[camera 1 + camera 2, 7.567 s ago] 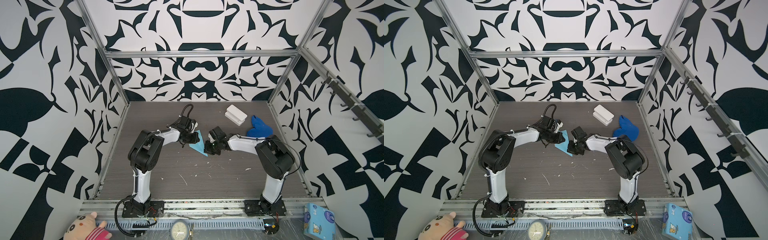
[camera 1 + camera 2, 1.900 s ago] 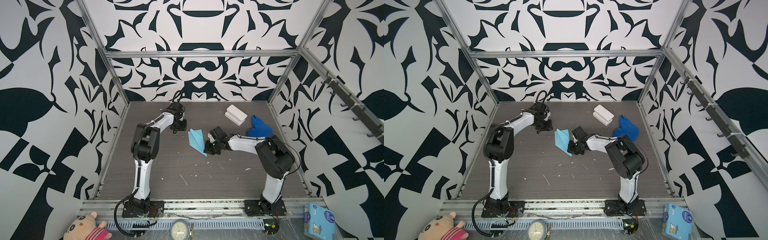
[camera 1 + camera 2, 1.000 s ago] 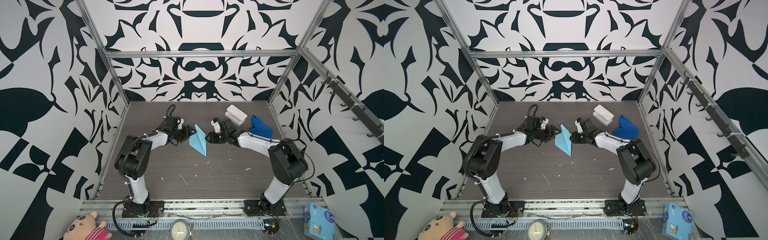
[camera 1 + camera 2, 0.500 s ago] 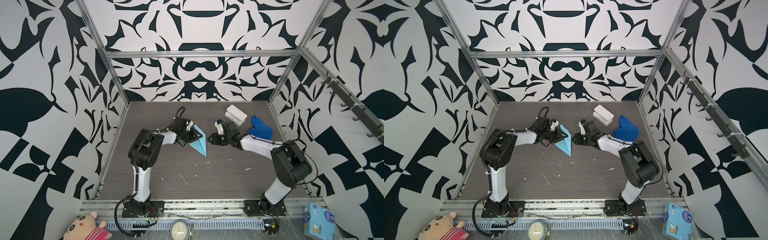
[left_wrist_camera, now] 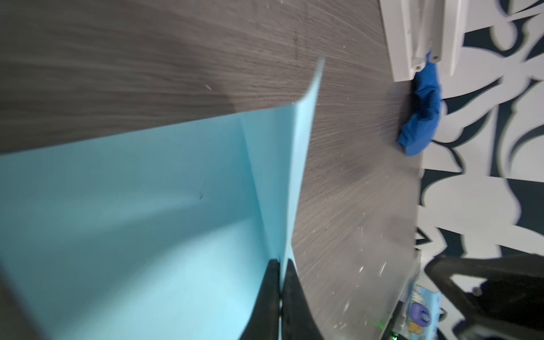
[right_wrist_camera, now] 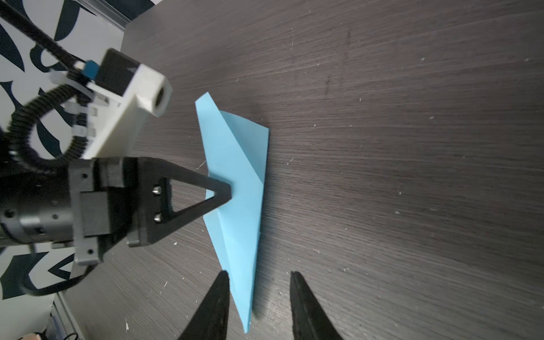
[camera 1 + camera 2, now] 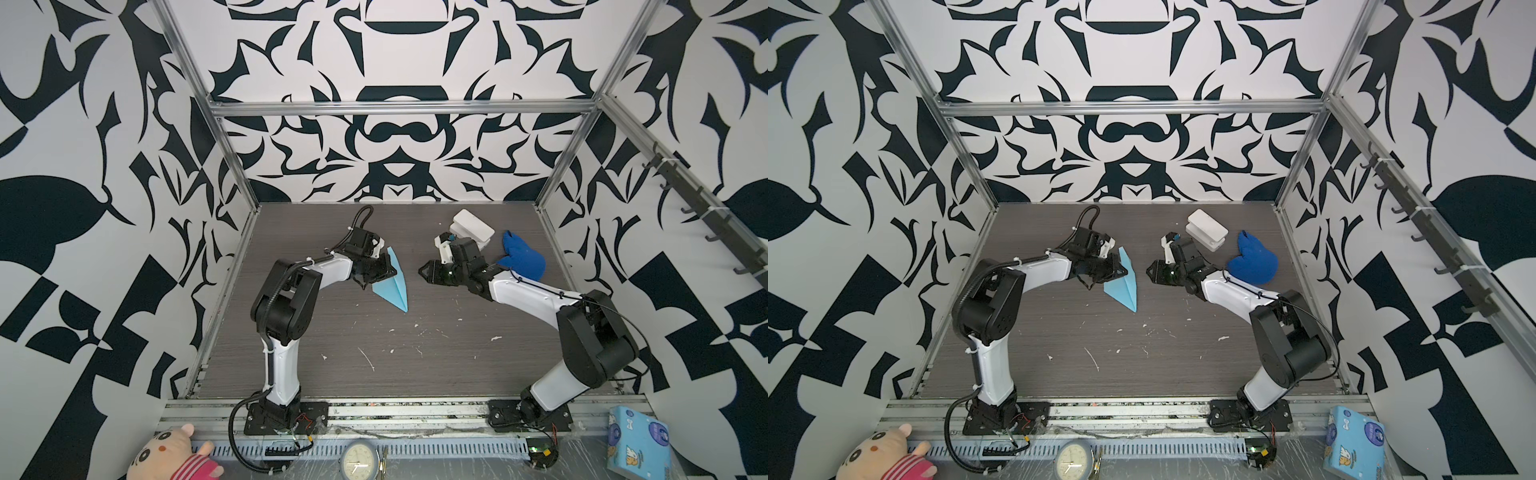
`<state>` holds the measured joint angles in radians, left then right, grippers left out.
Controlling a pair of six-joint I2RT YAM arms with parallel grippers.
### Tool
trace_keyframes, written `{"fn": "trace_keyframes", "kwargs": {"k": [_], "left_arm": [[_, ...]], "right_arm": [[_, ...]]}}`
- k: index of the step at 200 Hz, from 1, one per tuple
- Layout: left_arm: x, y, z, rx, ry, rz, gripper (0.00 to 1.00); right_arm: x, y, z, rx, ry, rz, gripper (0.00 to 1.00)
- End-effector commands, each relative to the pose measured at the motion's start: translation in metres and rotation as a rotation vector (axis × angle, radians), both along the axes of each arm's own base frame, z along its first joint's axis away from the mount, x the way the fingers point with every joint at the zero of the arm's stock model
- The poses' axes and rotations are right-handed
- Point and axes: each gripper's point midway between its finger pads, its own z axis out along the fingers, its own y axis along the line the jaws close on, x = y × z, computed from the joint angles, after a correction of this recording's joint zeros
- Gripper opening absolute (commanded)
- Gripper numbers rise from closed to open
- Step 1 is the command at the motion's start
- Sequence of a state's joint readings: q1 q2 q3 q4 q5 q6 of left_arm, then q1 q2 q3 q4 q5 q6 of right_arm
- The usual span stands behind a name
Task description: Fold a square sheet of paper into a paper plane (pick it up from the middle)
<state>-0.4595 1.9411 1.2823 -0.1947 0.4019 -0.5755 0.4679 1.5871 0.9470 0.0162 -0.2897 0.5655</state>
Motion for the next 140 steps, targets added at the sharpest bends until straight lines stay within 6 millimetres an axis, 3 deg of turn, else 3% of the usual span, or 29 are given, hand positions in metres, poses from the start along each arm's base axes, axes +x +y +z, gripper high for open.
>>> {"fn": "trace_keyframes", "kwargs": {"k": [1, 36, 67, 92, 140], "left_arm": [[-0.017, 0.053, 0.021, 0.336, -0.02, -0.03, 0.07], [-0.026, 0.126, 0.032, 0.864, -0.016, -0.031, 0.07], [-0.019, 0.16, 0.046, 1.289, -0.03, -0.059, 0.07], [-0.009, 0.153, 0.037, 1.448, -0.058, -0.105, 0.08], [0.004, 0.101, -0.009, 1.491, -0.084, -0.183, 0.1]], "right_arm": [[0.002, -0.008, 0.014, 0.007, -0.043, -0.032, 0.37], [0.002, -0.016, 0.013, -0.003, -0.048, -0.059, 0.36], [0.002, -0.021, 0.012, -0.003, -0.045, -0.082, 0.36], [0.001, -0.025, 0.012, -0.005, -0.047, -0.098, 0.35], [-0.001, -0.027, 0.008, 0.002, -0.03, -0.103, 0.34]]}}
